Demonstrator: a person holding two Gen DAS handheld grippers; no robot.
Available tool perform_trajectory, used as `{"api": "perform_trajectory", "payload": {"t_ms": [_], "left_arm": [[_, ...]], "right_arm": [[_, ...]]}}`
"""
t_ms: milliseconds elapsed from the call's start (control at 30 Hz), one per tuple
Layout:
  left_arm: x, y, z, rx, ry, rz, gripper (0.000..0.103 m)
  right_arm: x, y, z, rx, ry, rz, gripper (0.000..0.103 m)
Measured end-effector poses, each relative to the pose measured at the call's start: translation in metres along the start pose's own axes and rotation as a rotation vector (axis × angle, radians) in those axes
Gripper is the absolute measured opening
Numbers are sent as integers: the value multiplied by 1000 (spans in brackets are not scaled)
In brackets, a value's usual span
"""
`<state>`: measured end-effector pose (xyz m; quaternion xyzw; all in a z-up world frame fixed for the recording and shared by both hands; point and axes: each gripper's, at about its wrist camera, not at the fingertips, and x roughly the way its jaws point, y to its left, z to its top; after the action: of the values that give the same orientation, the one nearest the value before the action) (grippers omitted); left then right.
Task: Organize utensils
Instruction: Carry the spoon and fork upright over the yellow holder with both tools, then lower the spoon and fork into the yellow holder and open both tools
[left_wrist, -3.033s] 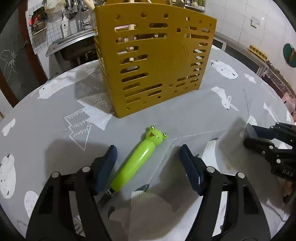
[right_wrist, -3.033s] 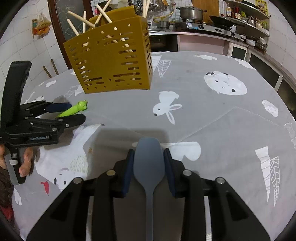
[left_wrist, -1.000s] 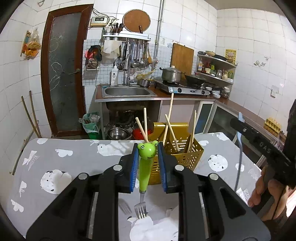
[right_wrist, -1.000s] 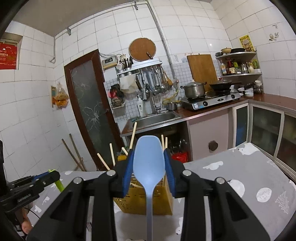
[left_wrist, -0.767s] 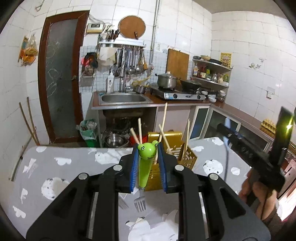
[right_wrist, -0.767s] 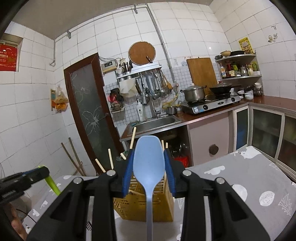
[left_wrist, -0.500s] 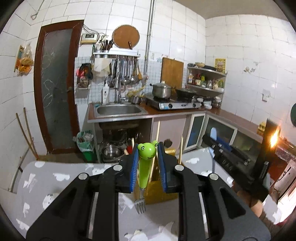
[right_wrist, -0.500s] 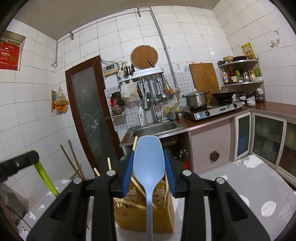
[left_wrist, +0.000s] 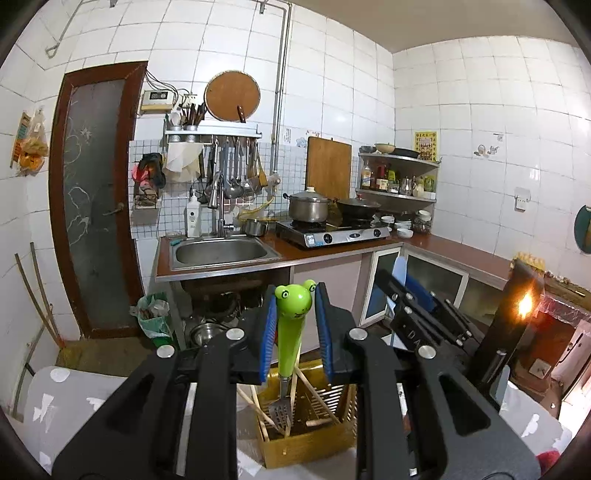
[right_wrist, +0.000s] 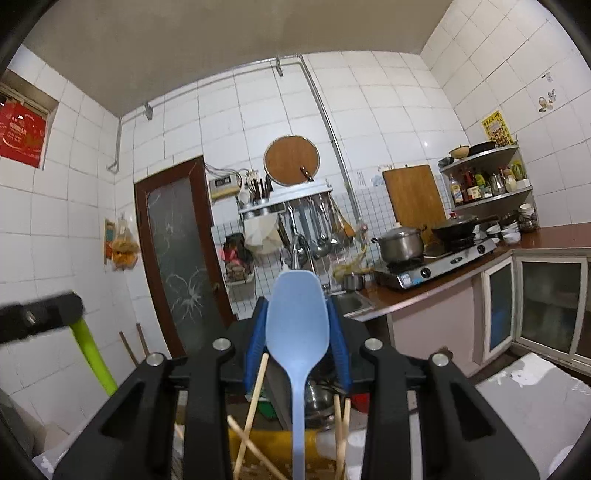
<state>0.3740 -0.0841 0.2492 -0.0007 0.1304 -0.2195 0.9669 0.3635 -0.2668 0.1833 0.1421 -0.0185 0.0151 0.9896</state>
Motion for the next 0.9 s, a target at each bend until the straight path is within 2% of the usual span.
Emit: {"api": "perform_trajectory", "payload": {"t_ms": [367, 600, 667, 700, 733, 767, 833, 900], "left_arm": [[70, 17, -55, 15, 53, 24, 19], [79, 38, -74, -37, 66, 43, 20], [73, 45, -76, -52, 66, 52, 20], [68, 48, -76, -58, 60, 57, 24], [60, 52, -75, -64, 53, 68, 36], [52, 54, -74, -64, 47, 85, 43], [35, 58, -70, -67, 27, 122, 75], [10, 61, -62, -65, -8, 162, 90]], "right_arm": [[28, -1, -41, -84, -1, -10, 33], [28, -3, -66, -125, 15, -37, 33], [21, -1, -75, -156, -4, -54, 37], [18, 0, -78, -165, 0, -55, 52], [14, 0, -81, -178, 8, -59, 60], [9, 0, -82, -182, 13, -61, 62], [-1, 0, -79, -183, 32, -70, 69], [-14, -3, -71, -170, 44, -79, 71]]}}
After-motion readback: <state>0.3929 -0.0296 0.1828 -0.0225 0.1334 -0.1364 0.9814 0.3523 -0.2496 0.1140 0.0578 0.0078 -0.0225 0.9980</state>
